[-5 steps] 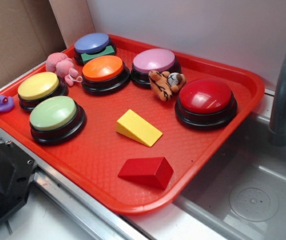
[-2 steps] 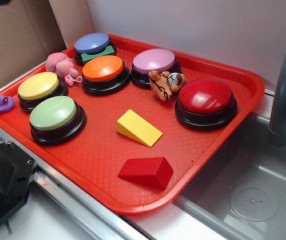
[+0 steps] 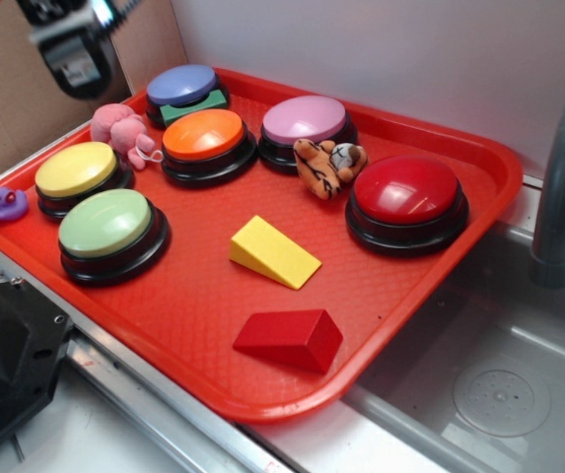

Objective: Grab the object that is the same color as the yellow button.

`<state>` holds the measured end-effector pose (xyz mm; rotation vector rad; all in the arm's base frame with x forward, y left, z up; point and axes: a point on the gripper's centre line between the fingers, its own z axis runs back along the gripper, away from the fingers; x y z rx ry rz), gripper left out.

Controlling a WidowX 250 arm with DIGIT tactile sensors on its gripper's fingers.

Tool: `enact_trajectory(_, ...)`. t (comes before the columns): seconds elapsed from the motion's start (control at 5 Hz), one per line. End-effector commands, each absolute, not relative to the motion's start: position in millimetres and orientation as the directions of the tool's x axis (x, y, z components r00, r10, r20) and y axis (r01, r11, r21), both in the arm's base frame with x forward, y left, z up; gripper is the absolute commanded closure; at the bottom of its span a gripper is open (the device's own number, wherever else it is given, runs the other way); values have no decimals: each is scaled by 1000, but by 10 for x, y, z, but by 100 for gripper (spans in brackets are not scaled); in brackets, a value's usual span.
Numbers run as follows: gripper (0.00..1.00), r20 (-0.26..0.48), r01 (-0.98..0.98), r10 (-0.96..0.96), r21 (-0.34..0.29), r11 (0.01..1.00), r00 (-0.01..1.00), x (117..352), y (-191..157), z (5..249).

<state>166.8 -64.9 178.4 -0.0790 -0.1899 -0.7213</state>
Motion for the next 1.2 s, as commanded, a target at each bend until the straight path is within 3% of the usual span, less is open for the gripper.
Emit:
enact_trajectory(0.0,0,324,897,-852,18,441,412,1867,-851,1408)
enact_trajectory(0.2,0,328,948,-898,23,316,292,1984,-864,1143)
enact_trajectory(0.4,0,397,973,-891,-24,228,219,2082,-881,848)
enact_trajectory(1.0,0,309,987,-938,-50,151,160,2100,-804,287)
